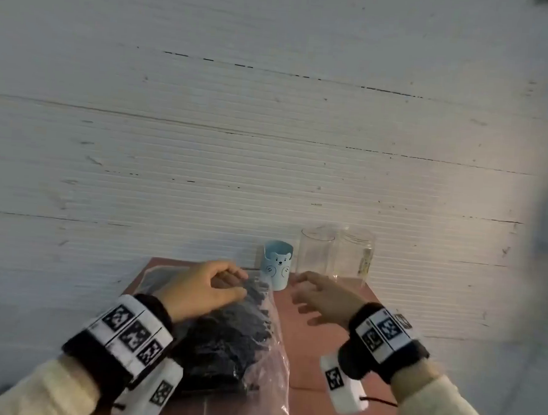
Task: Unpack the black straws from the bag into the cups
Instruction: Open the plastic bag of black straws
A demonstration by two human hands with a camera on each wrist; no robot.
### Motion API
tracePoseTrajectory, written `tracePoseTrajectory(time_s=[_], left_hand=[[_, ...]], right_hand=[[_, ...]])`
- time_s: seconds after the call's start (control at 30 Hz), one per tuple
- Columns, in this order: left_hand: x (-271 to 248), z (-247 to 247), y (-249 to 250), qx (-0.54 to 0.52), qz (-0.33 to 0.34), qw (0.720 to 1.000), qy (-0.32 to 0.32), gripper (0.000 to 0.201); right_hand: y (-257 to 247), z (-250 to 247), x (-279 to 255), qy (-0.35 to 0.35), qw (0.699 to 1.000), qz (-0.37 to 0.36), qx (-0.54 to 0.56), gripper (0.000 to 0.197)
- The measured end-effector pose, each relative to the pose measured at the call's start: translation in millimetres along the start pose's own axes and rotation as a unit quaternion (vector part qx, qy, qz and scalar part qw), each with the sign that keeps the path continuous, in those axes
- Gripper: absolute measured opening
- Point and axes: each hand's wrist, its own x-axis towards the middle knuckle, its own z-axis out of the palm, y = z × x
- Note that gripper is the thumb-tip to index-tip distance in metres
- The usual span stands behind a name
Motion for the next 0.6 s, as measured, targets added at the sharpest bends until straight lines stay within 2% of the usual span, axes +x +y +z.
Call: tracePoseTrajectory(time_s=[0.1,0.23,0.3,0.37,0.5,0.6], left_hand=[[20,8,-1,0.025,-0.042,0.999,-0.01,0.03],[33,17,-9,0.093,-0.085,0.989,-0.083,0.048],[33,20,-10,0.108,-0.092,0.984,-0.105,0.051],[33,21,-8,0.106,-0.087,0.986,-0.097,0.051],[34,23,2,0.062,-0.044,0.994,-0.073,0.055],[38,28,5,0.06,-0.032,0.996,-0.051,0.061]], right_hand=[[-7,17,28,-0.024,0.997,0.062,0.035,0.038],[-10,33,44,-0.041,0.995,0.07,0.048,0.046],[-9,36,44,-0.028,0.999,0.044,0.005,0.042],[-8,36,41,-0.008,1.0,0.015,-0.019,0.038],[-9,34,32,0.003,0.996,-0.042,0.082,0.042],[-13,32,26,0.008,0.991,-0.1,0.09,0.048]])
